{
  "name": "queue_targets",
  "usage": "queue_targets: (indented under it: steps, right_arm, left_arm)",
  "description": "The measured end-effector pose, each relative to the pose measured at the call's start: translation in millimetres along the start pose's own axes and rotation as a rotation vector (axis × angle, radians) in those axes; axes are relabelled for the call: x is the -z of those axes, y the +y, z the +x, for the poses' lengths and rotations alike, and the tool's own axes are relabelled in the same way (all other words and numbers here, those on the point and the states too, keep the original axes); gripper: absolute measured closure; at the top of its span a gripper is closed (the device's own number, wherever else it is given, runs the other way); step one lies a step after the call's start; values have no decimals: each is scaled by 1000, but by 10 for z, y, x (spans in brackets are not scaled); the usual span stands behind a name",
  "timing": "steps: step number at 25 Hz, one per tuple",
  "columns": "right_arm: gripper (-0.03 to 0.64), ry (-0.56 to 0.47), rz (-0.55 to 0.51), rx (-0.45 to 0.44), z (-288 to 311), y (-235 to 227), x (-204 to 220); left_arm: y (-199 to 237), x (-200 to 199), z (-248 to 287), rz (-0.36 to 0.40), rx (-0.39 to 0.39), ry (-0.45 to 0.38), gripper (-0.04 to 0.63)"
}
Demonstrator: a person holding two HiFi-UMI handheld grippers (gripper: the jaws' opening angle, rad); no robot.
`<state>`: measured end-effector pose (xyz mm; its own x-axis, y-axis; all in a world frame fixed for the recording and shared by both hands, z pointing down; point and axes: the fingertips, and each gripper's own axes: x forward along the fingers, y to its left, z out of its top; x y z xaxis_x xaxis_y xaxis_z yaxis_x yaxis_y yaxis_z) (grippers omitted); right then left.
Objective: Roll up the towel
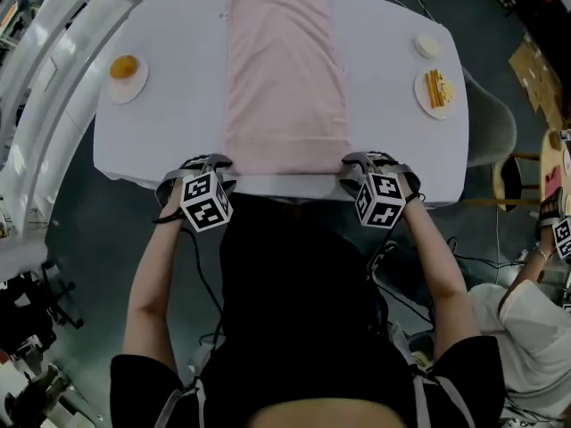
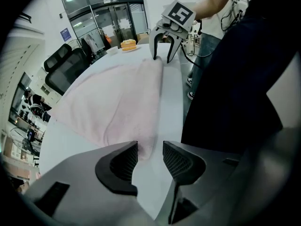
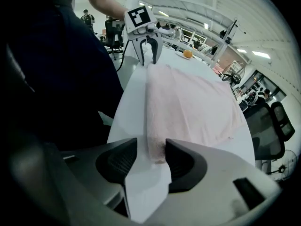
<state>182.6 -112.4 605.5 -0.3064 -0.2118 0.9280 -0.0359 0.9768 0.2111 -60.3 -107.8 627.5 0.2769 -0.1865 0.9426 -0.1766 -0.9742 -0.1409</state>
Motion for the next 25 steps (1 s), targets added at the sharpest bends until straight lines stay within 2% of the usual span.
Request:
queue_targets:
  steps: [1,5,6,7,11,14,16,17,18,21,25]
  right_arm:
    - [430,2,2,1,16,-10,2]
    - [438,4,3,18,46,-68,25]
    - [489,5,3,23,55,-84,32]
    - [511,6,3,26,67,-99,34]
    - [511,10,-8,10,106,-104,27]
    - [522,1,-8,-15,107,-98,37]
    - [527,-8,-3,-18,98,-114,31]
    - [560,-12,-2,-15,92,-131,26]
    - [560,-14,-2,-12,88,-147,25]
    - [560,-9,-11,-5,91,-170,25]
    - [586,-11,-16,11,57,-171,12]
  left_arm:
    - [0,3,16,7,9,4,422]
    - [8,-16,34,6,46,4,422]
    - [15,-19,41,-3,56,-1,422]
    - [22,-16,47,-15,67,-6,422]
    - [33,10,53,-72,107,-17,422]
    - [62,-2,57,-143,147,-45,426]
    - [102,-4,49,-193,174,-63,444]
    - [131,-2,46,-207,181,-66,461]
    - [162,-2,46,-213,184,-66,482]
    - [216,-9,52,-195,178,-55,521]
    - [201,5,34,-106,127,-25,555]
